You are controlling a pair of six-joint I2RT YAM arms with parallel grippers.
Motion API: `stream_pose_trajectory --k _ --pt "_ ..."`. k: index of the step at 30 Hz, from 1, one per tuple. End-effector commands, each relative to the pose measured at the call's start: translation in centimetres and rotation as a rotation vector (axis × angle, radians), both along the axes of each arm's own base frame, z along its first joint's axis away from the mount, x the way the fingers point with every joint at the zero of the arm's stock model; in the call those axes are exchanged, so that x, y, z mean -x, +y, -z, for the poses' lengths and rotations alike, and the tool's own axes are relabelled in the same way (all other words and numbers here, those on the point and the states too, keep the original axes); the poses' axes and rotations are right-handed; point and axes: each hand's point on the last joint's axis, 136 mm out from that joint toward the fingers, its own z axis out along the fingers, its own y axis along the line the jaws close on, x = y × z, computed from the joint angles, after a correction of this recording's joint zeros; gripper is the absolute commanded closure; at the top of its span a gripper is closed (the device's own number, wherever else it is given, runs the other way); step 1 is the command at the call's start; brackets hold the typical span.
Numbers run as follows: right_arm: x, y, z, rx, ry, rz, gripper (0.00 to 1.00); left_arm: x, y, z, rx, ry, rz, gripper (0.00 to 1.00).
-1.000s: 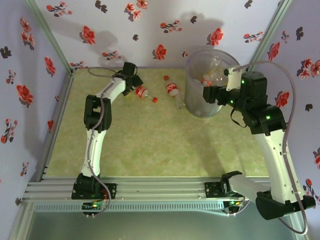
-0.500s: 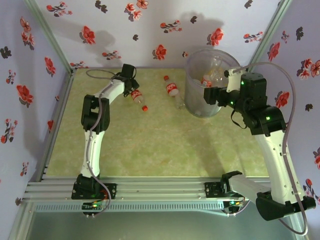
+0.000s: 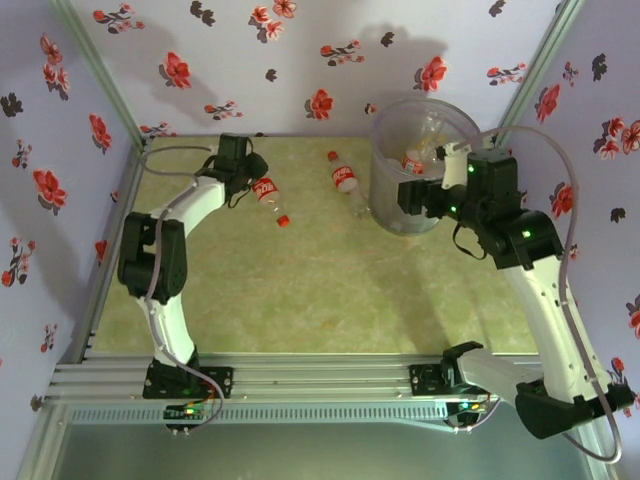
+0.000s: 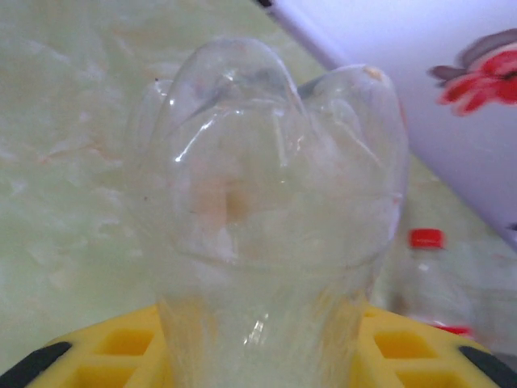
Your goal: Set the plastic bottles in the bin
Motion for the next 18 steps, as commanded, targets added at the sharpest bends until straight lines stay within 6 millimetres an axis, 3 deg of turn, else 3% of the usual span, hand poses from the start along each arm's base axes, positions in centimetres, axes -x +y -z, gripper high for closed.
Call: stream_pose_trajectory --k 1,9,13,18 --pt "-0.7 3.0 1.1 -0.041 0.024 -0.042 0.16 1.3 -1.2 -1.7 0.113 -0.097 0.077 0.97" --pt "-0.9 12.1 4.9 -0.088 0.088 -0.204 0.17 6.2 -3.7 -4.6 0.268 -0.210 0.239 1.00" --pt "-0.9 16.7 7.3 -0.260 0.195 -0.289 0.16 8.4 -5.0 -6.0 0.336 -0.259 0.320 1.00" --pt "-1.1 19.9 10.0 -0.315 0.274 -0.316 0.09 10.4 -6.4 -6.3 0.434 -0.292 0.418 1.00"
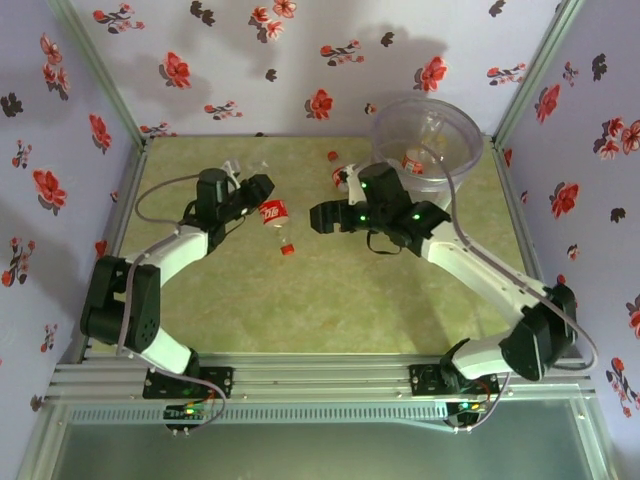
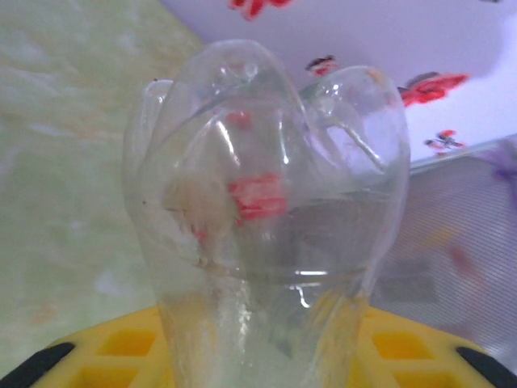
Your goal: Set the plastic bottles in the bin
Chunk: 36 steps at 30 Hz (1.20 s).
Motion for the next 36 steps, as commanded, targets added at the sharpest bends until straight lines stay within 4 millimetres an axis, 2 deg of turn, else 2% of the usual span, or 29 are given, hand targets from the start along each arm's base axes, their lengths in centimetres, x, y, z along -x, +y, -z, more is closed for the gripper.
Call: stream_pose_trajectory --k 1,6,11,17,23,27,29,31,34,36 --pt "0.0 3.0 -0.8 -0.133 0.029 -0.025 0.08 1.5 -1.8 -2.5 0.098 -0.091 0.109 1.00" --pt "0.0 5.3 1.5 -0.129 0.093 -0.058 0.09 2.8 -3.0 -3.3 0.115 -0.142 0.151 1.00" --pt "0.2 7.4 2.8 -0.172 0.153 -0.117 0.09 3.5 -4.0 -4.4 0.137 -0.179 0.181 1.00" --pt "-0.4 7.9 4.6 -0.147 0.175 -0.115 0.12 4.1 -5.0 -5.6 0.167 -0.199 0.218 1.00" --pt "-1.2 7.9 5.2 -0.143 0.170 -0.098 0.24 4.5 -5.6 -5.6 0.183 -0.197 0.230 1.00" --pt "-1.5 8.2 5.4 -0.162 0.184 -0.101 0.36 4.3 -5.8 -5.4 0.218 -0.197 0.227 1.00" --pt "-1.6 8.2 5.5 -0.157 0.187 -0.098 0.46 4.2 -5.9 -5.1 0.226 -0.192 0.226 1.00" --pt "-1.6 7.9 5.4 -0.151 0.180 -0.093 0.50 4.1 -6.0 -5.1 0.226 -0.191 0.227 1.00" --pt "-1.7 7.3 5.3 -0.139 0.174 -0.084 0.52 4.0 -5.9 -4.9 0.213 -0.182 0.227 0.78" --pt "-1.8 7.0 5.1 -0.131 0.167 -0.084 0.55 4.0 -5.9 -5.1 0.208 -0.184 0.226 0.51"
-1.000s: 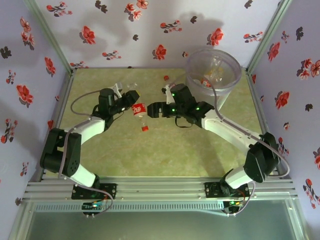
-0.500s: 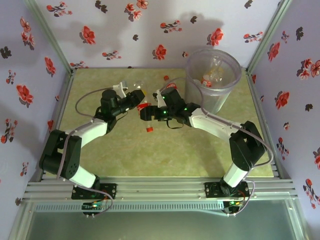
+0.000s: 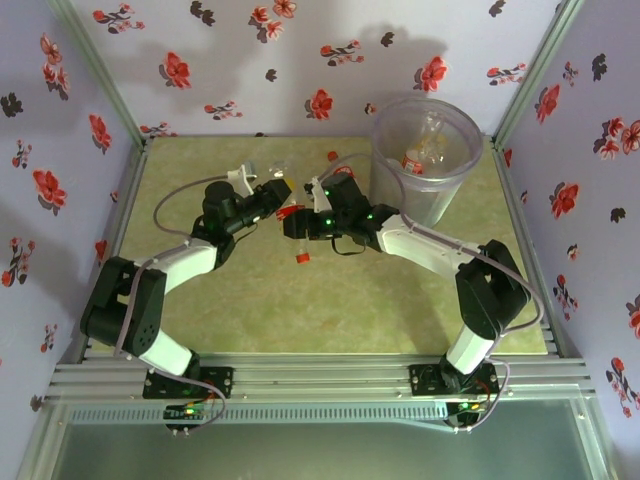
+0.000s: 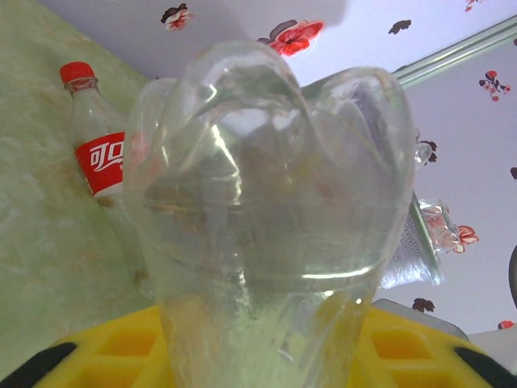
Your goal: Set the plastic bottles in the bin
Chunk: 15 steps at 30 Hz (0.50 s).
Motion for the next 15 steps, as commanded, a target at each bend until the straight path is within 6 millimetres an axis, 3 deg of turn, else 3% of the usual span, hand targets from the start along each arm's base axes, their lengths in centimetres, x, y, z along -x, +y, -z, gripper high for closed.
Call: stream_pose_trajectory --k 1,3,4,9,15 --pt "-1.2 -0.6 -1.1 0.010 -0.041 0.025 0.56 0.4 -0.7 -1.6 0.036 -0.036 0.036 0.34" --pt "-1.4 -1.0 -1.6 0.016 -0.054 0.030 0.58 0.4 -0.4 -1.9 0.032 -0.043 0.031 0.06" --pt "-1.5 -1.2 -1.9 0.020 -0.064 0.030 0.59 0.5 -0.2 -2.1 0.030 -0.046 0.028 0.00" --pt "-2.6 -3.3 -4.3 0.106 -0.151 0.044 0.63 0.7 2.5 -2.7 0.041 -0.049 -0.037 0.00" --pt "-4.2 -8.5 -10.2 0.229 -0.330 0.115 0.67 1.8 4.3 -1.4 -0.010 -0.010 -0.071 0.00"
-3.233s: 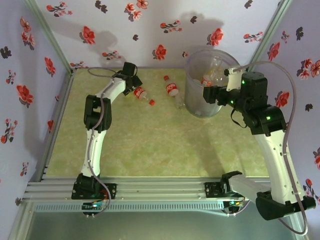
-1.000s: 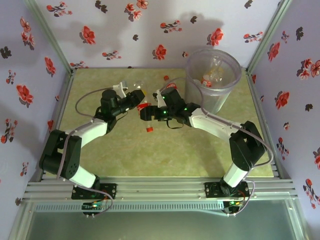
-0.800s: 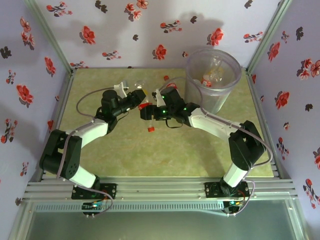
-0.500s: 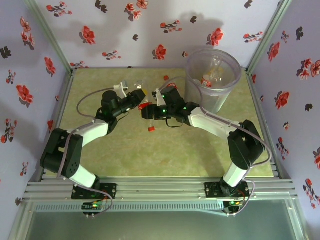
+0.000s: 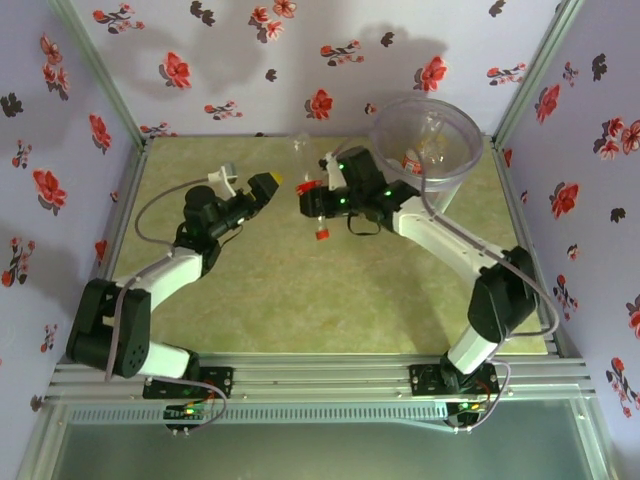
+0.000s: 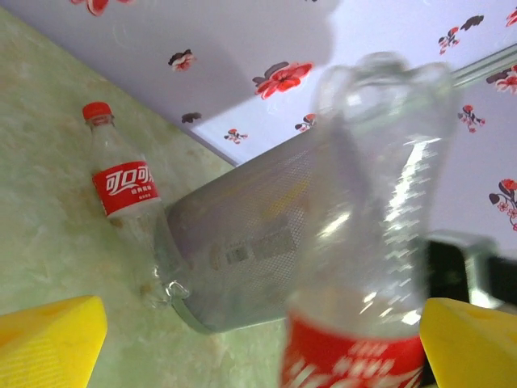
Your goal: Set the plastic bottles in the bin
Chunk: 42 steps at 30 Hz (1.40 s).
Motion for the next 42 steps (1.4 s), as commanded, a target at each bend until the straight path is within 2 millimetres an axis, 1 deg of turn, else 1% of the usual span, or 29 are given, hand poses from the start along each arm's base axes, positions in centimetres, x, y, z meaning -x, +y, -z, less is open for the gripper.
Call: stream_pose_trajectory --k 1,3,4,5,8,11,12,14,17,19,22,24,27,31,34,38,42 --pt "-0.7 -4.5 -5.6 0.098 -0.183 0.055 0.68 1.0 0.5 1.0 -0.056 0.028 0.001 0.00" --pt "-1.2 -6.7 -8.0 0.128 -0.245 0.096 0.70 1.3 0.9 1.7 -0.097 0.045 -0.008 0.00" --pt "-1.5 -8.2 -9.7 0.149 -0.291 0.128 0.70 1.5 1.1 2.0 -0.113 0.051 -0.013 0.00" --pt "-1.8 -9.7 -11.0 0.169 -0.327 0.163 0.71 1.6 1.3 2.2 -0.124 0.054 -0.016 0.00" --pt "-2.4 -13.7 -14.7 0.183 -0.413 0.258 0.74 2.1 1.7 2.2 -0.143 0.053 -0.025 0.00" --pt "-2.8 -17.3 -17.8 0.183 -0.483 0.347 0.78 2.3 2.1 2.2 -0.165 0.052 -0.035 0.00" --pt "-3.0 -18.5 -18.4 0.191 -0.495 0.379 0.78 2.4 2.2 2.2 -0.170 0.054 -0.039 0.00" --pt "-3.7 -21.6 -19.2 0.233 -0.515 0.467 0.80 2.4 2.3 2.2 -0.172 0.056 -0.042 0.01" --pt "-4.9 -25.5 -19.8 0.294 -0.540 0.585 0.82 2.4 2.2 2.2 -0.167 0.057 -0.042 0.01" --pt "-5.9 -27.7 -20.0 0.320 -0.557 0.649 0.83 2.4 2.3 2.2 -0.163 0.056 -0.044 0.01" --pt "-7.6 -29.7 -19.8 0.335 -0.571 0.701 0.83 2.4 2.3 2.2 -0.159 0.059 -0.044 0.01" --pt "-8.7 -29.8 -19.7 0.322 -0.595 0.700 0.82 2.5 2.3 2.1 -0.157 0.056 -0.046 0.01" --pt "-10.2 -30.1 -18.8 0.322 -0.603 0.708 0.82 2.7 2.4 2.1 -0.155 0.056 -0.046 0.01" --pt "-12.5 -31.1 -16.8 0.336 -0.581 0.722 0.82 2.9 2.5 2.1 -0.162 0.058 -0.049 0.01" --pt "-13.8 -31.8 -15.2 0.347 -0.554 0.728 0.82 3.0 2.6 2.0 -0.172 0.056 -0.049 0.01" --pt "-14.8 -31.6 -13.1 0.337 -0.533 0.699 0.82 3.0 2.8 1.9 -0.180 0.055 -0.055 0.01" --pt "-15.1 -31.4 -10.7 0.344 -0.499 0.678 0.82 2.9 2.8 2.1 -0.180 0.059 -0.057 0.01"
